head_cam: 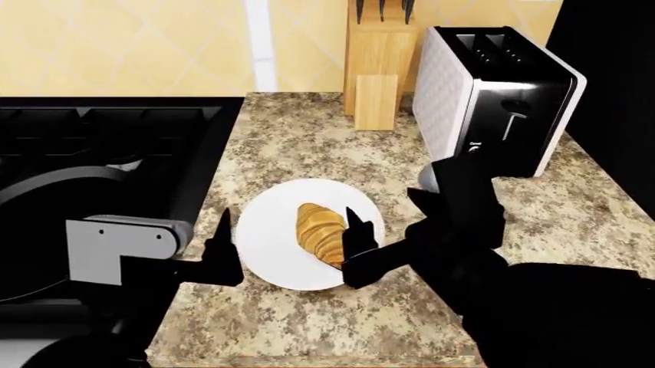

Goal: Pick the croissant and place it on the pan. Then turn on the stove to warm the croissant.

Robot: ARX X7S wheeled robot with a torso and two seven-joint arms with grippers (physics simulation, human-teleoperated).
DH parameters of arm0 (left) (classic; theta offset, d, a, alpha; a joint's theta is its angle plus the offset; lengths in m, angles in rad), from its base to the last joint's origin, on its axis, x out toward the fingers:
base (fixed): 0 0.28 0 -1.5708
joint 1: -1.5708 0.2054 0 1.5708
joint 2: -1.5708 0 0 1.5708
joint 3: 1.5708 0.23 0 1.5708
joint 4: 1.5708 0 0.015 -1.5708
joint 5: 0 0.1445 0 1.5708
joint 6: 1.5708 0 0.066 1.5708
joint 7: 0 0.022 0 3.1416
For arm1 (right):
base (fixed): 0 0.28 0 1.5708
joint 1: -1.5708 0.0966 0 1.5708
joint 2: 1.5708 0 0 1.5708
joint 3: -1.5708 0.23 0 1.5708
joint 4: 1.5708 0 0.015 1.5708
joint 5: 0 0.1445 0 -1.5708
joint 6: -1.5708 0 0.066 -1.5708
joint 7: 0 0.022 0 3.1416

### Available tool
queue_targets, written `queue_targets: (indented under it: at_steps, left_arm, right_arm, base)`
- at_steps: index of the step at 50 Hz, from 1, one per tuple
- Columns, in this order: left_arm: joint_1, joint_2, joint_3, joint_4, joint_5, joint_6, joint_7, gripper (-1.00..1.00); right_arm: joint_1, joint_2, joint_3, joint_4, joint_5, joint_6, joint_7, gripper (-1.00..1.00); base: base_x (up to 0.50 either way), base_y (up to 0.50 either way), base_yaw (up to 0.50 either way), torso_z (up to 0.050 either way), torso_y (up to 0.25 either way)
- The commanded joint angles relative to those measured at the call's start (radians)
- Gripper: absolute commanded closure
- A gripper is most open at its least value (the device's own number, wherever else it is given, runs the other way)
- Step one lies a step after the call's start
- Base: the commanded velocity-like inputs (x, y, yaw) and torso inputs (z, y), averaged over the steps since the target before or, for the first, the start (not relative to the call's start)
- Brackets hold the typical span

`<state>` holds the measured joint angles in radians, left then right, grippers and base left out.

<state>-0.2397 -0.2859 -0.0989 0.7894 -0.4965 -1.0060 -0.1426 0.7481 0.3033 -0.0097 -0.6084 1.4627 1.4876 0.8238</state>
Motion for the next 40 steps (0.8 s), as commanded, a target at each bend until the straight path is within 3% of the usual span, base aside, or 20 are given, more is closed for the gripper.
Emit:
queue_targets:
  at_steps: [1, 20, 40]
  left_arm:
    - [0.035, -0.018, -0.017, -0.030, 0.024, 0.124, 0.039, -1.00]
    - [0.086, -0.020, -0.078, -0.097, 0.019, 0.277, 0.102, -1.00]
    - [0.042, -0.013, -0.051, -0.232, 0.038, 0.346, 0.134, -1.00]
  right_arm:
    - [0.156, 0.058, -0.158, 0.207, 0.474, -0.059, 0.411, -1.00]
    - [0.264, 0.045, -0.365, 0.324, 0.642, -0.192, 0.589, -1.00]
    - [0.344, 0.004, -0.417, 0.506, 0.466, -0.124, 0.404, -1.00]
  base:
    - [0.00, 0.00, 0.00, 0.000, 0.000]
    - [0.00, 0.00, 0.00, 0.000, 0.000]
    - [0.00, 0.00, 0.00, 0.000, 0.000]
